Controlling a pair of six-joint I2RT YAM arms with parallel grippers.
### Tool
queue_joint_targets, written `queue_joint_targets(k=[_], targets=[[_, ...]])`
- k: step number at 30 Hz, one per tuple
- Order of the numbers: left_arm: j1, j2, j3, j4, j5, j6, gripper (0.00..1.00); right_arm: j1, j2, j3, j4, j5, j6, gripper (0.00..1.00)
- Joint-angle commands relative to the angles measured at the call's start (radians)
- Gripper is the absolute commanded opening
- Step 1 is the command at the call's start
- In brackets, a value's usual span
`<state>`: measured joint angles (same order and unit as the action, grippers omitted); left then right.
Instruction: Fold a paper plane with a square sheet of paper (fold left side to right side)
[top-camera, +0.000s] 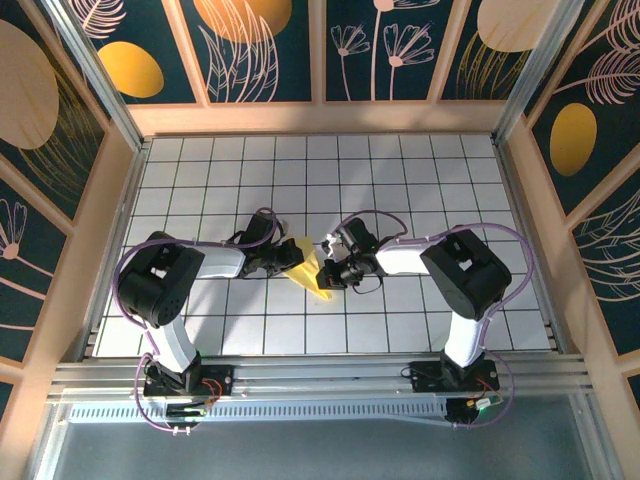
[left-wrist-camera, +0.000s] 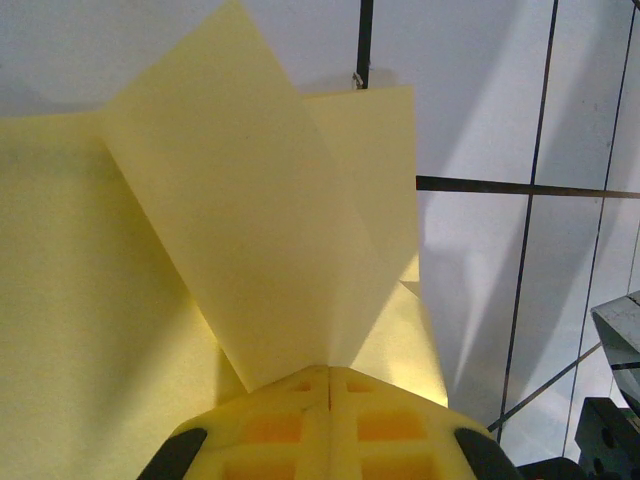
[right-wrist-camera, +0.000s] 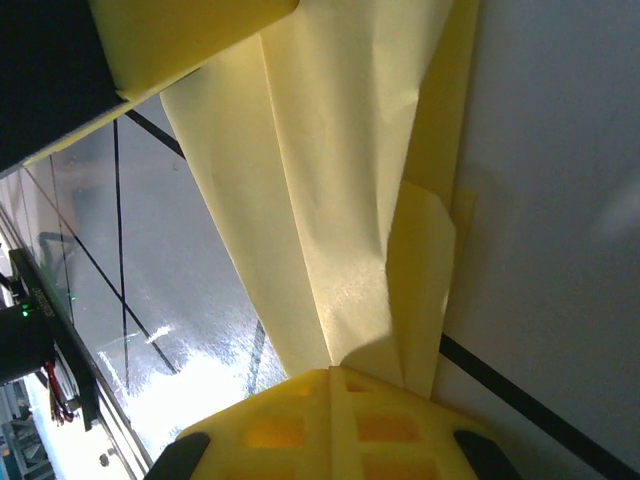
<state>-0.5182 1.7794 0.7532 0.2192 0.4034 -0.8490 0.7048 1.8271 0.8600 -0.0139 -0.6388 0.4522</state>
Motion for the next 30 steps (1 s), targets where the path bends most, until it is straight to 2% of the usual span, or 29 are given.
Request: queue_joint_targets(k=[1,5,10,19,30], targets=[[0.003,0.012,0.016,-0.075,-0.070,0.005,0.03,-0.011,0.047,-0.041,-0.043,0.030,0.006,0.00],[0.003,-0.002,0.064,-0.093,-0.057,0.021,0.07,-0.019,0.058,-0.044,-0.082,0.061,-0.002,0.00],[0.003,-0.059,0.095,-0.112,-0.094,0.037,0.13,-0.024,0.054,-0.041,-0.125,0.097,-0.016,0.00],[-0.010,-0.208,-0.036,-0.012,-0.038,-0.014,0.07,-0.025,0.048,-0.034,-0.146,0.124,-0.012,0.00],[-0.098,-0.072,-0.055,0.173,0.046,-0.092,0.05,-0.025,0.044,-0.040,-0.144,0.131,0.005,0.00]])
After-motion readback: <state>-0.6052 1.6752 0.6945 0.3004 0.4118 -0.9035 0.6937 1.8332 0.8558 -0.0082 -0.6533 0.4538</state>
